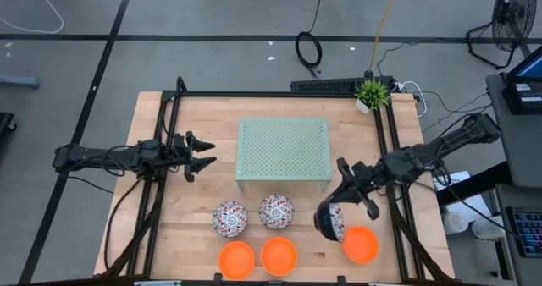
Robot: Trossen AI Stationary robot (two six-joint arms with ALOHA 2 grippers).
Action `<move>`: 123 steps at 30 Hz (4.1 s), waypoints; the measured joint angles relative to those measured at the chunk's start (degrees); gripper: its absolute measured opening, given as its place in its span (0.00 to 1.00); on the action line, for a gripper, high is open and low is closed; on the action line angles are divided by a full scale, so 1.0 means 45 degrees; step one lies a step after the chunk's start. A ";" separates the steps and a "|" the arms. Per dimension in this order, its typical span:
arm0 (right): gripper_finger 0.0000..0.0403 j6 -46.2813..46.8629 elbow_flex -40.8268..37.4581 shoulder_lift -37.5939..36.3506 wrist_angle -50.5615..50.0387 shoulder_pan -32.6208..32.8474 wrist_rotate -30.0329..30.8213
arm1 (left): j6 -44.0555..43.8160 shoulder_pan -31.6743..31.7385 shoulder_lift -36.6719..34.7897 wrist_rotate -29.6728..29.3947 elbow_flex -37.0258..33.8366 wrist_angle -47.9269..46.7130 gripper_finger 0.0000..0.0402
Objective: Pick & Place Mini bowls
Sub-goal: Put the right white patterned bowl on the shelf, then stack the left white patterned bowl on top of the white patterned bowl on the shelf
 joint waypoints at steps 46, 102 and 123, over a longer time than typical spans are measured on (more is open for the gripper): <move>0.00 -0.3376 1.4659 1.1375 -1.5951 -1.1118 -0.3290 | 0.0000 -0.0004 0.0001 0.0000 0.0000 -0.0004 0.67; 0.46 -0.3803 0.6954 0.1233 -1.1164 -1.0265 -0.2965 | 0.0000 -0.0002 0.0001 0.0000 0.0000 -0.0002 0.67; 0.45 -0.2077 -0.4342 -0.6074 0.0225 -0.8897 -0.5731 | -0.0545 -0.0202 0.0060 0.0920 -0.0010 0.1683 0.67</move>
